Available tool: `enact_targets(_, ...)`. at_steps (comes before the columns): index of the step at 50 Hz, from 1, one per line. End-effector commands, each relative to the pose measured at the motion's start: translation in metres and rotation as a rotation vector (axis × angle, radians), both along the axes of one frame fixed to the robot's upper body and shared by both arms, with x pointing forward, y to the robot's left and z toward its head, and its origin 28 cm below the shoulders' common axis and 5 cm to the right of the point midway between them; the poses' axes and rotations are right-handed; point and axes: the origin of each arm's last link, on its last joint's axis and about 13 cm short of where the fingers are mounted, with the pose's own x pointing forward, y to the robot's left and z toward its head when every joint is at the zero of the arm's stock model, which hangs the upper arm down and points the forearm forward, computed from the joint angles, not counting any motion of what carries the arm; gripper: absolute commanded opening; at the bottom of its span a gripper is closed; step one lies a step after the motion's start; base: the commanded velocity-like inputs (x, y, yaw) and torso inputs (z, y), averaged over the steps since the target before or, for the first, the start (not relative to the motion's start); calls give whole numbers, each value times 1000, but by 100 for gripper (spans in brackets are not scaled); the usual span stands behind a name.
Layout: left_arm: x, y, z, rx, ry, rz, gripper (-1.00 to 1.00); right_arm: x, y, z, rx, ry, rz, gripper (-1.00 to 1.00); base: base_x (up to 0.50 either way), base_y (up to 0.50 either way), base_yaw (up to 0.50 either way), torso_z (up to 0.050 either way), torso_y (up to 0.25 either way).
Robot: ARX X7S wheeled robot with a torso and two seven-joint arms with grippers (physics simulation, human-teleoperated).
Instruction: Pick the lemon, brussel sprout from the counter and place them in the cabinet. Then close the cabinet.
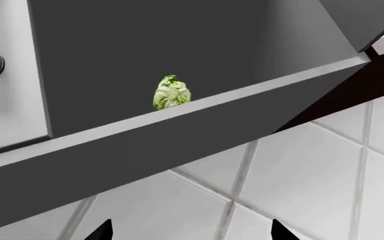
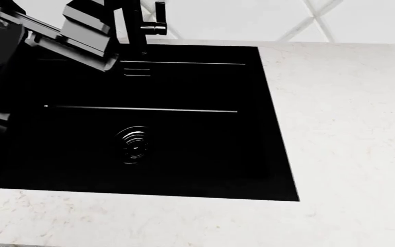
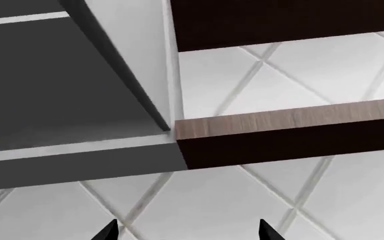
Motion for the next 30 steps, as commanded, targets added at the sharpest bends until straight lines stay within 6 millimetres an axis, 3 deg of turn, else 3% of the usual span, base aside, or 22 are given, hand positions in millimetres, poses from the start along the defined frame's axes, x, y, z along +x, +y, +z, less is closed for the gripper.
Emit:
enact_targets(1, -2, 0, 0, -1, -2, 2, 100, -10, -9, 27, 40, -30, -99, 100, 0, 0, 0, 0, 0)
enact_targets(14, -1, 0, -1, 1, -1, 1, 100, -13, -20, 47, 153, -2, -263, 100, 0, 0, 0, 0, 0)
enact_targets(30, -9, 1, -2, 9, 7, -8, 100, -12, -14, 87, 153, -88, -261, 100, 0, 0, 0, 0, 0)
